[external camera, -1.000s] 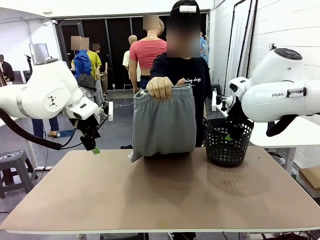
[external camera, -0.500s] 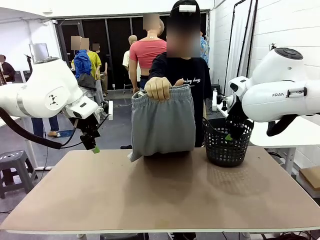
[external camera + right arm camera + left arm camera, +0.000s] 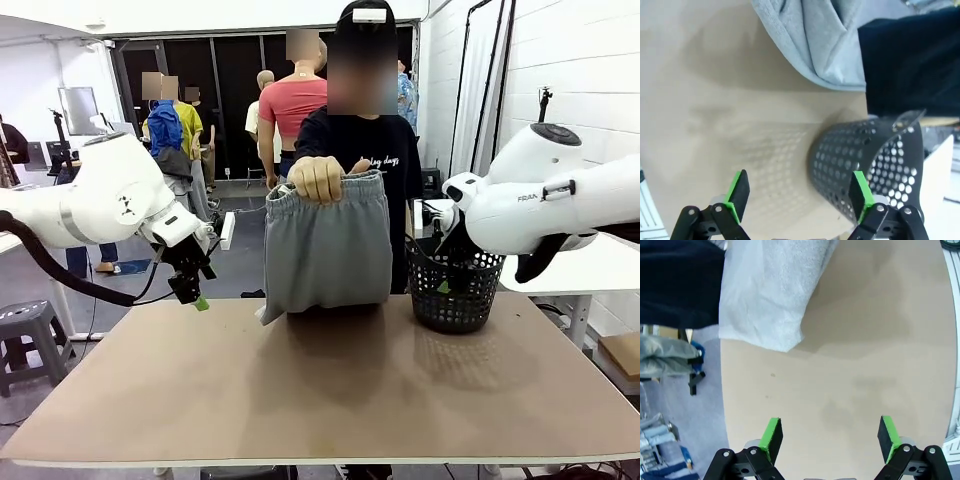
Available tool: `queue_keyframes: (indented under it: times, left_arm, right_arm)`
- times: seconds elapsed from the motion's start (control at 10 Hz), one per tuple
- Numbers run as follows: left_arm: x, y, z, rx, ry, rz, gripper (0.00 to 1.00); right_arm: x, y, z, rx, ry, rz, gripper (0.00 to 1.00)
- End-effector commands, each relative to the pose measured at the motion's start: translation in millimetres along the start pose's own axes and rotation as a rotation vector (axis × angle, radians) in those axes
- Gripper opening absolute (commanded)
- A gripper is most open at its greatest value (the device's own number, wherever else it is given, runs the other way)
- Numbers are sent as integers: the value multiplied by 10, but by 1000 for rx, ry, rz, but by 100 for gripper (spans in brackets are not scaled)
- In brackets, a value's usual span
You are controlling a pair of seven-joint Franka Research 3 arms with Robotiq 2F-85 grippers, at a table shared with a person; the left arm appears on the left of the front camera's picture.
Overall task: Fold the training pants.
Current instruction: Grab both ends of the Training pants handed by a person.
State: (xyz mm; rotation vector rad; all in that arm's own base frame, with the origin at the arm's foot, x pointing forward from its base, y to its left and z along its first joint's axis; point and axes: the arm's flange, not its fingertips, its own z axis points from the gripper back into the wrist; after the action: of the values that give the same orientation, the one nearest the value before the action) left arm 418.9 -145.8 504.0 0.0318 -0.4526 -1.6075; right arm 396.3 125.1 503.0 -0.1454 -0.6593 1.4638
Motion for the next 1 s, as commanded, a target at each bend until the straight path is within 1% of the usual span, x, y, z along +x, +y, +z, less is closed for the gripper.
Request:
queue_keyframes:
  times: [0.0, 0.2, 0.4, 0.6, 0.9]
  left_arm:
    - [-44, 135, -72, -10, -99, -92, 100]
    - [-70, 211, -128, 25, -165, -107, 100]
    - [-46, 231, -182, 5, -282, -146, 100]
    - [-2, 195, -216, 1, -368, -105, 100]
    - [95, 111, -246, 5, -496, -103, 100]
  right_arm:
    - [-105, -126, -113, 25, -104, 49, 100]
    - [-107, -163, -216, 19, -200, 68, 100]
    - [-105, -175, -310, 45, -273, 57, 100]
    - [-84, -140, -313, 66, -353, 32, 100]
    - [-60, -82, -305, 95, -442, 28, 100]
